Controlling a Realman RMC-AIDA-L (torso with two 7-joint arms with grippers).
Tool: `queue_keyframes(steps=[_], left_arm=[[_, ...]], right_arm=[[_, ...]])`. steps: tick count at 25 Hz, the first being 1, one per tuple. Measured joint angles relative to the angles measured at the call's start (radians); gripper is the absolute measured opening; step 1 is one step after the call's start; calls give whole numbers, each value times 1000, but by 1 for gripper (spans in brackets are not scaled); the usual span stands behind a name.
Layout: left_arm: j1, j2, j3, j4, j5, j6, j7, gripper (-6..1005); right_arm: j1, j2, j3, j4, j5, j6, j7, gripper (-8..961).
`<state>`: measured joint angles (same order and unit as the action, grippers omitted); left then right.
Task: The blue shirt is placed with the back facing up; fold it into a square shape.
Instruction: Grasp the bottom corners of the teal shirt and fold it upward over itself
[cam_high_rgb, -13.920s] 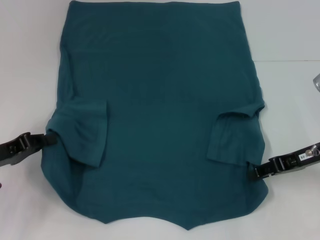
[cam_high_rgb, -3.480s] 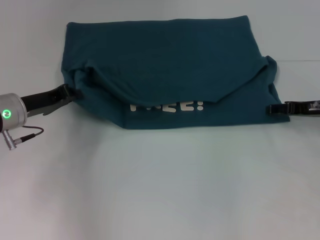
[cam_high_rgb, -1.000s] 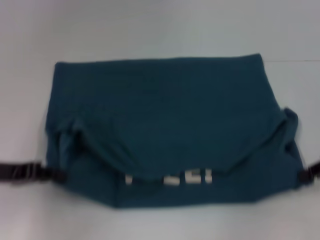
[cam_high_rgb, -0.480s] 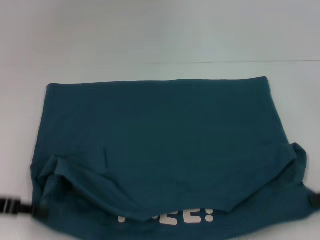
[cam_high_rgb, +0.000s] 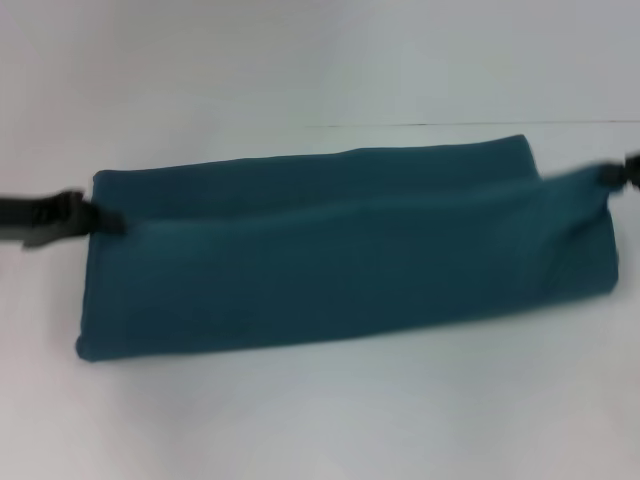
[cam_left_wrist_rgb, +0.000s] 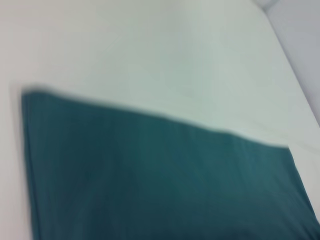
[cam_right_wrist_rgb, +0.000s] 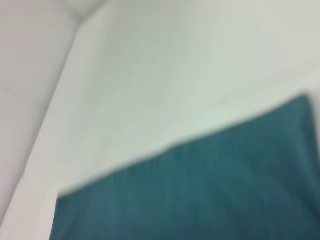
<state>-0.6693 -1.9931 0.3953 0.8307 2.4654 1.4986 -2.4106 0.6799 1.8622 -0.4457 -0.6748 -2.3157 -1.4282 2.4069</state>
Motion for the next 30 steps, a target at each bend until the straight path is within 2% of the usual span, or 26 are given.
queue_keyframes(steps=[2,3,4,5,6,7,8,13,18,30], left_arm=[[-36,-3,12,-21,0,-67,-11,-2],[-52,-6,20,-32,0,-101,-14,-2],[-65,-8,28,-42,-1,-137,-17,-2],[-78,-10,41,-54,0,-181,-21,-1],[-91,-12,54,-66,0,-225,-26,-1],[-103,-13,71,-81,0,-271,-31,-1],[-113,-14,87,-95,1,-310,-35,-1],[-131,-39,168,-142,7,-513,-45,-1],[-129,-51,209,-179,16,-629,-49,-1],[-123,-61,236,-181,23,-707,-87,-2]], right_arm=[[11,24,-3,2,31,89,6,60],[23,55,-16,3,52,197,8,60],[31,69,-29,5,56,255,8,60],[31,69,-29,5,56,255,8,60],[48,88,-64,21,57,350,5,60],[58,92,-88,37,56,402,3,60],[58,92,-88,37,56,402,3,60],[86,105,-200,107,55,619,0,57],[119,113,-298,141,50,751,1,56],[224,115,-315,211,-28,865,8,57]])
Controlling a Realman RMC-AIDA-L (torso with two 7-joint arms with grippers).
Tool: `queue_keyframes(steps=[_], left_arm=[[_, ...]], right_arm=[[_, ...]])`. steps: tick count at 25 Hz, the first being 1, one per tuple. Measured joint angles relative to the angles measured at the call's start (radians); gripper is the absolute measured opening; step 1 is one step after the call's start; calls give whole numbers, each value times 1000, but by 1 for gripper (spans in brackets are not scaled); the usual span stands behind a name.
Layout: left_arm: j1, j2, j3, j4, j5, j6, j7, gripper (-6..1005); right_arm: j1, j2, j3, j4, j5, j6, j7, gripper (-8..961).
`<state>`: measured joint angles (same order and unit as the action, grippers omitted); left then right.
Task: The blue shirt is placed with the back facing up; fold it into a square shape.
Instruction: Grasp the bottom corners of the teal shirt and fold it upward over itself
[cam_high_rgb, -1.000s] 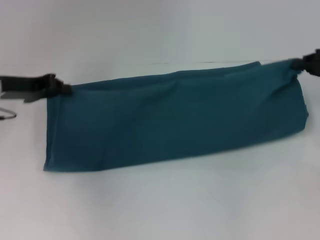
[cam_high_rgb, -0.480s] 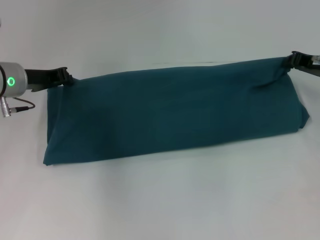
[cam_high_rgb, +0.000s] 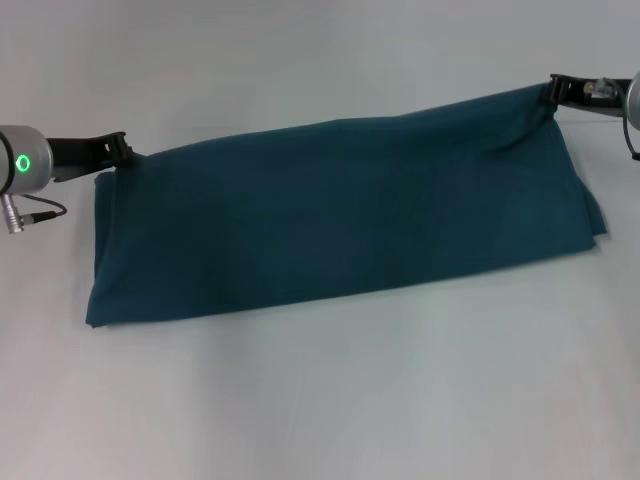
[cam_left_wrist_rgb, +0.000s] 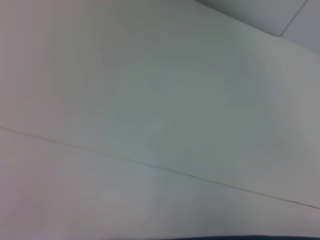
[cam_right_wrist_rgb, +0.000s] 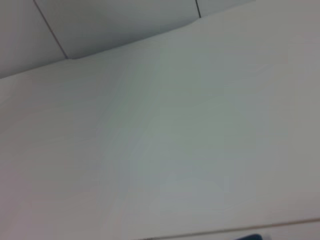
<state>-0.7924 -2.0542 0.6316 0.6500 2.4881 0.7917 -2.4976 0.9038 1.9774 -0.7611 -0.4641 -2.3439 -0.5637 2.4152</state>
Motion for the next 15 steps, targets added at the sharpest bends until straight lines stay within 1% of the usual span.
queue_keyframes(steps=[4,15], left_arm=[[1,0,0,-1,0,-14,-4,-2],[-10,-3,15,-7,0,-68,4,-2]], right_arm=[[11,3,0,1,-8,32,4,57],[16,2,-7,19,-10,77,8,56]])
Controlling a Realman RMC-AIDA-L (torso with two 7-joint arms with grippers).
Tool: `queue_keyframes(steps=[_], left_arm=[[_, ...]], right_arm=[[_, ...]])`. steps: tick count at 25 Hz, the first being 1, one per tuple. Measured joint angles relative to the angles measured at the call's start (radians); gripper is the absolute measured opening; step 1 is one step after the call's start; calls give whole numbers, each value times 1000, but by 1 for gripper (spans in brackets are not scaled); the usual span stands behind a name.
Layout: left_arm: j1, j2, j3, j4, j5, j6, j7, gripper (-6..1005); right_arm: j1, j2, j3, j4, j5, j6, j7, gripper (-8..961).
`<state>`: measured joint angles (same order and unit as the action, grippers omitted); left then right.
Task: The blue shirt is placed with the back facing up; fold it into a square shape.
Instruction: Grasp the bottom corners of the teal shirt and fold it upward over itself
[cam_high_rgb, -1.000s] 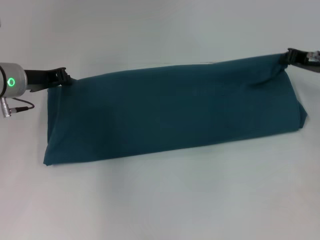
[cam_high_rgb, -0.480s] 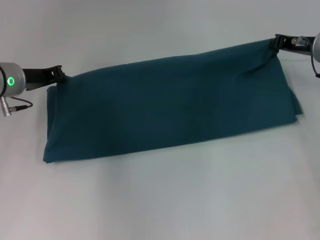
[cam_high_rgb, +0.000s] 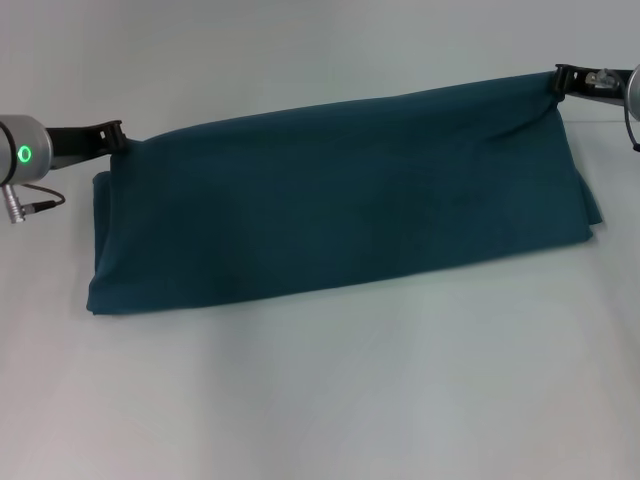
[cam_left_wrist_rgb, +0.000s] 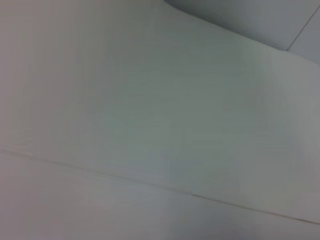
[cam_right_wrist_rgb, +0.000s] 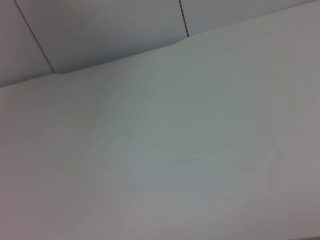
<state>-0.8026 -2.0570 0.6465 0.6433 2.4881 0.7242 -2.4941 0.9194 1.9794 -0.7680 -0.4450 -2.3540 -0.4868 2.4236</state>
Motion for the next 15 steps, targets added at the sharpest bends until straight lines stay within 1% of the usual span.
queue_keyframes(steps=[4,8,13,15], left_arm=[[-1,-4,2,-1,0,-11,0,-1],[-3,-10,2,-1,-1,-22,1,31],[-9,-9,3,-6,-5,-25,-12,72],[-10,-8,1,-11,-6,-36,-25,88]], right_arm=[[4,0,-4,8,-1,14,0,56],[4,1,-5,11,-1,20,-1,56],[4,0,-15,12,-1,32,-16,57],[7,-5,-33,16,-5,47,-19,57]])
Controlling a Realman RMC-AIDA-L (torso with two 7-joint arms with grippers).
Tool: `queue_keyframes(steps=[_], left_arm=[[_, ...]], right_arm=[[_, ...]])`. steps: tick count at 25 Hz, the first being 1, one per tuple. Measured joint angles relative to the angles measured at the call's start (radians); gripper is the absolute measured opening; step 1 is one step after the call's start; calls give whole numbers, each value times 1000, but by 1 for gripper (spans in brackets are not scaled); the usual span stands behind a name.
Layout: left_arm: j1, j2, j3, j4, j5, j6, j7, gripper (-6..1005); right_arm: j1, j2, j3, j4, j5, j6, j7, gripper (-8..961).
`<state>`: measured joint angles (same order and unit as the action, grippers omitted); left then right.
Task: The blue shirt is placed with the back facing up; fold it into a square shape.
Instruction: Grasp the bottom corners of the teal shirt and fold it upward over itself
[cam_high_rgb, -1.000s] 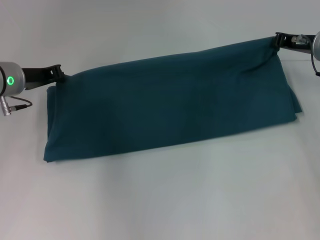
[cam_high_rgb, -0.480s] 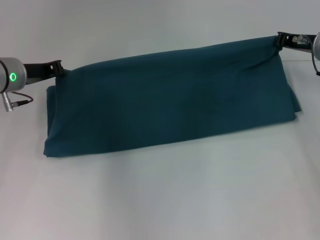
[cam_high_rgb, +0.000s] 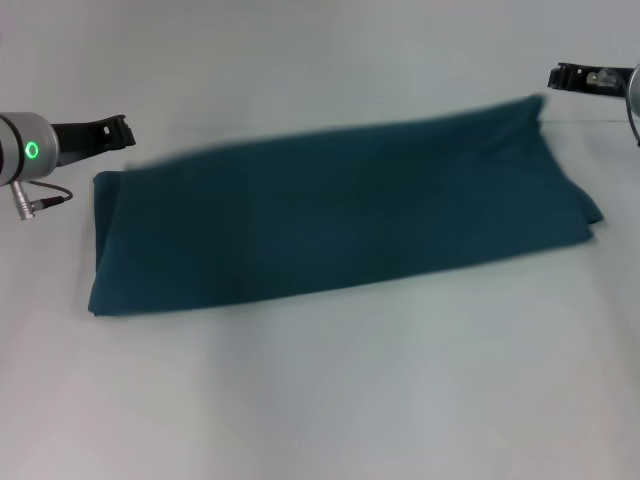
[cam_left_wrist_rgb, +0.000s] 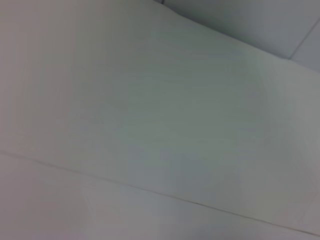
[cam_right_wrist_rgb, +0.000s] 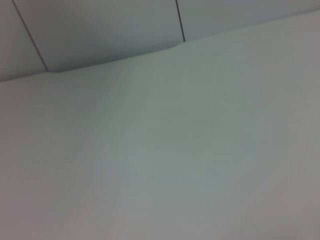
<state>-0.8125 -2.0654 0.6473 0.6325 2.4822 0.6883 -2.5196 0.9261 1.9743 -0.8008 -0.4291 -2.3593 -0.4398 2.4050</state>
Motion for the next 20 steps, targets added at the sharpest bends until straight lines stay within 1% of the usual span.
queue_keyframes(steps=[6,8,10,11,13,14,16,19,20], left_arm=[[-1,-6,-1,3,-3,-14,-32,137],[2,-8,-1,11,-5,-11,-43,153],[22,-15,-5,39,-32,10,-52,169],[38,-20,-5,59,-57,28,-52,177],[81,-28,-5,105,-143,90,-34,326],[118,-33,-4,130,-223,150,-6,401],[177,-36,-5,151,-339,242,29,497],[258,-35,-19,150,-451,361,35,641],[289,-35,-41,140,-487,417,33,685]], right_arm=[[38,-25,-10,4,-63,12,11,274],[35,-33,4,-14,-56,-37,21,332],[10,-34,29,-52,-28,-117,29,391],[-11,-34,44,-79,-2,-167,29,420],[-79,-27,70,-145,95,-301,7,478],[-121,-23,82,-175,156,-379,-12,520],[-213,-21,104,-201,309,-549,-66,603],[-342,-31,139,-179,512,-769,-123,728],[-380,-36,154,-167,556,-823,-131,738]])
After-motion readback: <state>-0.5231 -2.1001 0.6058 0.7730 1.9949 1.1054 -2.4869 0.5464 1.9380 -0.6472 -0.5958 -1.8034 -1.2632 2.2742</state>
